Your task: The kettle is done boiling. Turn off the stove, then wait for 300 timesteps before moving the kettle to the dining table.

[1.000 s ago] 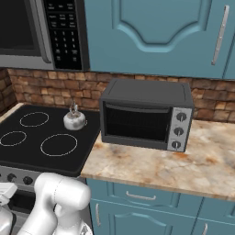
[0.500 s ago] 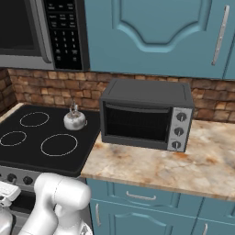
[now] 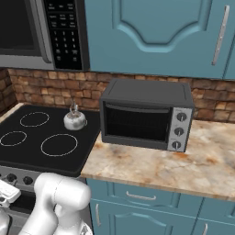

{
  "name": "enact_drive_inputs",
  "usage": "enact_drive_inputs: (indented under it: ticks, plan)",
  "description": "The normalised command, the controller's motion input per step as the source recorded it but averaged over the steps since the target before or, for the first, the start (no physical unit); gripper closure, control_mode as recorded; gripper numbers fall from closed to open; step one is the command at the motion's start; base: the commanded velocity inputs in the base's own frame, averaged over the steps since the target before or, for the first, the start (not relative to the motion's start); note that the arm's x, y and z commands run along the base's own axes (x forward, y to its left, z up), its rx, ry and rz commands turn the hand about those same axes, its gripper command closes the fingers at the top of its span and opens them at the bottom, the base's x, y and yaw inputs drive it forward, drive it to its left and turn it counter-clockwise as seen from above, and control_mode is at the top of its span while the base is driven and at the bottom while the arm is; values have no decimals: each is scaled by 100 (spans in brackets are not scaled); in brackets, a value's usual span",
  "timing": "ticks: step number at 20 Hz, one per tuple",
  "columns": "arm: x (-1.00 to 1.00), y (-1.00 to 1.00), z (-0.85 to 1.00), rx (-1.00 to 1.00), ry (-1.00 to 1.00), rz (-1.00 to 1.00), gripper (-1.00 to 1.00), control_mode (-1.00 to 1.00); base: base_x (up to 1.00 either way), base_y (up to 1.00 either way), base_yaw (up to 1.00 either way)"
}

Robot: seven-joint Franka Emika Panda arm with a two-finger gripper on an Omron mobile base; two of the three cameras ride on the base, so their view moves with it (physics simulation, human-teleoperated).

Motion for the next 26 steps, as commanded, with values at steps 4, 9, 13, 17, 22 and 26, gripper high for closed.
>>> enact_drive_inputs:
  ticks: [4,9,13,17,22,26]
  plan:
    - [0,-13,-19,36,0,0,100,-100,0,0,0]
    - [0,-14,-21,36,0,0,100,-100,0,0,0]
    - [0,-11,-26,34,0,0,100,-100,0,0,0]
    - [2,0,-49,25,5,0,100,-100,0,0,0]
    - [0,0,-31,20,0,0,100,-100,0,0,0]
    - [0,0,-17,15,0,0,100,-100,0,0,0]
